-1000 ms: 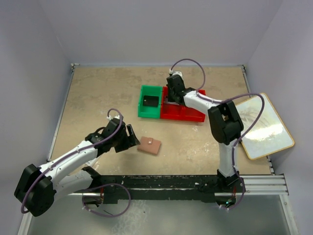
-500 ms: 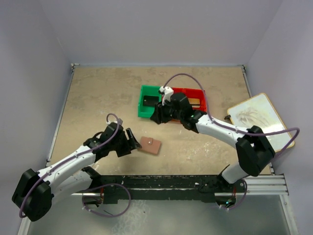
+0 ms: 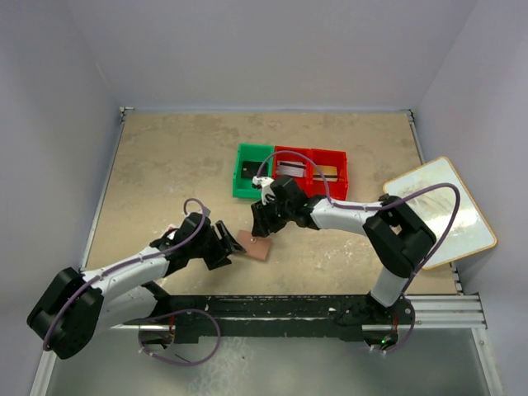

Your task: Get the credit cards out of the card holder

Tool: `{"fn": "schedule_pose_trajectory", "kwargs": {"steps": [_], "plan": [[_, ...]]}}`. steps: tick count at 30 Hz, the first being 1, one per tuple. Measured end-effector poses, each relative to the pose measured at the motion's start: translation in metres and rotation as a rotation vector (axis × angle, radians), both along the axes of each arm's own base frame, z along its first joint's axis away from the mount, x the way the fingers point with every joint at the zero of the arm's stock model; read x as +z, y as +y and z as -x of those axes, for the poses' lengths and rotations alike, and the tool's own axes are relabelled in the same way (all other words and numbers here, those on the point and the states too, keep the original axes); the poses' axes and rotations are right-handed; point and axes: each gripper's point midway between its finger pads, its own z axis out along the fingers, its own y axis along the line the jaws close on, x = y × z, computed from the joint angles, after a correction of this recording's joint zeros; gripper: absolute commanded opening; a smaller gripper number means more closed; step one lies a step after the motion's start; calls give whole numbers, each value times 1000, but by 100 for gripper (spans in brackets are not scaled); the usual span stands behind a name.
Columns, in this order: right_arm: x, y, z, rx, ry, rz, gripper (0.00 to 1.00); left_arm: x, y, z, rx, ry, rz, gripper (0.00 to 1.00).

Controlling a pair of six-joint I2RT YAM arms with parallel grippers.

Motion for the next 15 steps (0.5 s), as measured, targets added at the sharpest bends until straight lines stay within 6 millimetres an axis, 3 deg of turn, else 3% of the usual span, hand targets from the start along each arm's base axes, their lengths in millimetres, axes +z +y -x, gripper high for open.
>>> {"fn": "schedule_pose_trajectory", "kwargs": {"steps": [6,11,15], "plan": [[-4,1,14,2,63,-34,41,-1,-2,-4,9,-6,2,53],[-17,-7,46,-57,188,-80,40,-2,3,-14,64,-30,-18,52],[-5,-4,72,-56,225,-125,47,-4,4,-23,92,-48,-31,47]]}}
